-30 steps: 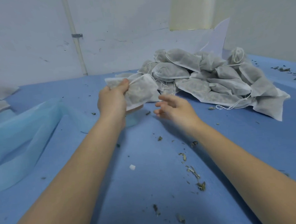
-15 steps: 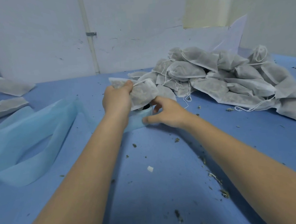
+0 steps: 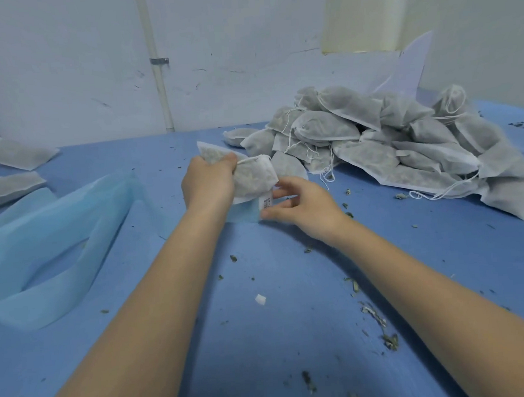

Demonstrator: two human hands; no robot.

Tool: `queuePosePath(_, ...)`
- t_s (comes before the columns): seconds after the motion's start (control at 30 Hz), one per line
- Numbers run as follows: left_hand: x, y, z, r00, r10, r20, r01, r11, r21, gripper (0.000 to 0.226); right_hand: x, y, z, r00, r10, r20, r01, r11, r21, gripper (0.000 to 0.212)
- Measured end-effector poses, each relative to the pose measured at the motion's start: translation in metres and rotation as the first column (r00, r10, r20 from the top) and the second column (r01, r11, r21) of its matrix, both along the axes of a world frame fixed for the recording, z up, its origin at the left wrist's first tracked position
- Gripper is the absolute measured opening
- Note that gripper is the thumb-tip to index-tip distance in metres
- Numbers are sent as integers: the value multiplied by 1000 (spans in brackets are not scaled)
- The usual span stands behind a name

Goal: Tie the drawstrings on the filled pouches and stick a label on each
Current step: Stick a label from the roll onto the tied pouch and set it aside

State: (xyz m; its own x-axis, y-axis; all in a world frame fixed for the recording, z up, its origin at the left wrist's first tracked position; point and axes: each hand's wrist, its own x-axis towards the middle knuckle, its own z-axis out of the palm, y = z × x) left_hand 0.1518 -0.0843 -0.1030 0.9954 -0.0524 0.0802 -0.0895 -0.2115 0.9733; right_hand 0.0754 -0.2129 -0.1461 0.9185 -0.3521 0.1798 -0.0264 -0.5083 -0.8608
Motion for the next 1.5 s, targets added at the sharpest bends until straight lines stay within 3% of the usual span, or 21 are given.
queuePosePath(0.3,-3,0,1,997,-24,73,13,989,145,37,4,-6,0,994,-19,107,26,997,-68,23)
queuePosePath(0.53,-4,1,1,996,-41,85,25,983,182,37,7,-12,-1,986,-90,141,96,995,-38,20)
queuePosePath(0.87,-6,-1,0,993,-41,114,15,976,216,37,-1,-2,-2,966,-214,144,236,958,-162,27)
queuePosePath(1.03,-6,0,1,993,-35,114,9,976,216,38,-13,17,4,992,-88,90,106,971,-213,24)
queuePosePath(1.17,-8,0,4,992,-44,114,23,984,174,32,-32,25,17,991,132,9,-124,951,-282,14)
queuePosePath(1.3,-18,0,6,977,-91,194,92,996,3,23,-47,13,39,984,116,133,-71,951,-302,14)
queuePosePath(1.4,-30,-2,8,947,-231,222,258,961,-101,12,-52,4,50,960,89,265,-15,963,-268,12)
queuePosePath(1.5,-39,-8,7,909,-359,211,383,920,-87,16,-53,-5,54,935,41,353,47,970,-238,17)
